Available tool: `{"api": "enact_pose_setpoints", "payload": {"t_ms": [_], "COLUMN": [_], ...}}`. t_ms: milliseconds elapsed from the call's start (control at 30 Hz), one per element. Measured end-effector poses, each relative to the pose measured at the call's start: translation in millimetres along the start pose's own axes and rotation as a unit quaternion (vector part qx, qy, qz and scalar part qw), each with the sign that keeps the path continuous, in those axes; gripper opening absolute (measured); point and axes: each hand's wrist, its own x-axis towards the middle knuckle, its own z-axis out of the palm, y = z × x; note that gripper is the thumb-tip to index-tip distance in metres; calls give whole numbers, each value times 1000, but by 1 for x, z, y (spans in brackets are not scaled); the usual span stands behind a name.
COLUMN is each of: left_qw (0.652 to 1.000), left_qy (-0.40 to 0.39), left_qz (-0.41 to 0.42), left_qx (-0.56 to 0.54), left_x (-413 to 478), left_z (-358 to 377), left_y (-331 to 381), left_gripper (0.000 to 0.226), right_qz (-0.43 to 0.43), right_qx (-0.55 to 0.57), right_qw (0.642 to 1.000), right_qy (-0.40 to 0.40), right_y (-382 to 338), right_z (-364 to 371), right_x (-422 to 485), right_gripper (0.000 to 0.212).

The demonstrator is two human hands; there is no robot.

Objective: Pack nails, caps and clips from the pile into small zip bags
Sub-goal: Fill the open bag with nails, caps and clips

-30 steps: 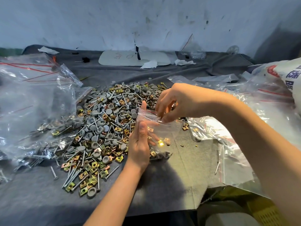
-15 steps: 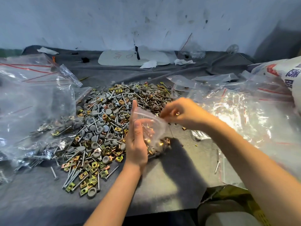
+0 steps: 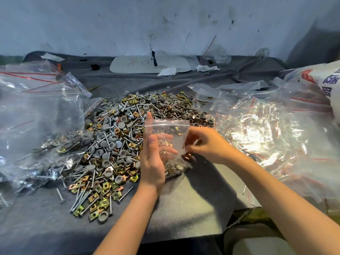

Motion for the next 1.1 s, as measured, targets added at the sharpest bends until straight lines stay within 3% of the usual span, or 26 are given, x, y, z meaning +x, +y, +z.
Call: {"api": "enact_pose_setpoints", "payload": {"t_ms": [100, 167, 267, 333, 433, 633, 800, 900, 1000, 1100], "left_qw": [1000, 1000, 1000, 999, 996, 996, 992, 993, 994, 997], "left_qy": [-18, -25, -24, -16, -17, -8, -3, -2, 2, -4], "left_qz": [-4, -10, -17, -36, -84, -86, -126, -118, -108, -72], "left_qx": [-2, 8, 1, -14, 4, 35, 12, 20, 34, 27], "left_x": [0, 0, -2, -2, -2, -4, -3, -4, -3, -1], "left_z": [0, 0, 1, 1, 0, 0, 2, 1, 0, 1], "left_y": [4, 5, 7, 6, 0, 2, 8, 5, 2, 2], "left_gripper": [42, 43, 42, 45, 69, 69, 83, 81, 73, 59], "right_qz": [-12, -61, -108, -110, -91, -67, -85, -68, -55, -28], "right_qx": [153, 201, 186, 119, 56, 59, 54, 49, 53, 53], "right_qw": [975, 954, 961, 978, 990, 991, 994, 995, 995, 982], "right_qy": [160, 214, 172, 130, 90, 97, 47, 56, 66, 182], "right_y": [-16, -32, -56, -64, -64, -63, -65, -61, -53, -31], "right_z": [-15, -26, -33, -31, -27, -27, -27, -27, -34, -44], "right_x": [0, 1, 3, 6, 7, 4, 1, 1, 1, 7], "right_gripper": [14, 16, 14, 13, 11, 9, 2, 21, 23, 16]}}
